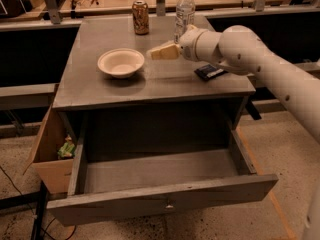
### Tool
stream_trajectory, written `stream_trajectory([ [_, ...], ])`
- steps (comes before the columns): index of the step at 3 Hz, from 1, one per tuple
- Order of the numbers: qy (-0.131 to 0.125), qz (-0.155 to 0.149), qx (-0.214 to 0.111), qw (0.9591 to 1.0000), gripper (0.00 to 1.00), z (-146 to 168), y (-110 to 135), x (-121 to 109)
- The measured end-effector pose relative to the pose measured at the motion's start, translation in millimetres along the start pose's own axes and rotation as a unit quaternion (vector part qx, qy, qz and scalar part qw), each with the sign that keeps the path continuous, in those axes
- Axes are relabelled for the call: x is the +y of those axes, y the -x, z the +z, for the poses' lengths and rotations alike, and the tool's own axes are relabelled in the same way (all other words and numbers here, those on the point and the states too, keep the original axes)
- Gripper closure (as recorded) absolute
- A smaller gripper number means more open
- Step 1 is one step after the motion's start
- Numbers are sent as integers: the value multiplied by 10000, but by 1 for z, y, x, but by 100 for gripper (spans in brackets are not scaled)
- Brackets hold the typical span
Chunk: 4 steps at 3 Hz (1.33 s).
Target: Place orange can into top drawer
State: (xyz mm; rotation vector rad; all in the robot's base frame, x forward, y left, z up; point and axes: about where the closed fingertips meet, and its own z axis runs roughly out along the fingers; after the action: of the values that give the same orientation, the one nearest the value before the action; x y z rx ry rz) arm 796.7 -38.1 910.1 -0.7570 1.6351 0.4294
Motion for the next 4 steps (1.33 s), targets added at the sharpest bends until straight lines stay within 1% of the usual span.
stream_trajectory([
  [1, 122, 14, -254, 9996, 0, 39, 13, -9],
  [2, 225, 80, -407, 9989, 0, 72, 23, -18],
  [3, 155, 250, -358, 9989, 0, 107, 27, -27],
  [4, -96, 538, -223, 9983, 0, 133, 19, -32],
])
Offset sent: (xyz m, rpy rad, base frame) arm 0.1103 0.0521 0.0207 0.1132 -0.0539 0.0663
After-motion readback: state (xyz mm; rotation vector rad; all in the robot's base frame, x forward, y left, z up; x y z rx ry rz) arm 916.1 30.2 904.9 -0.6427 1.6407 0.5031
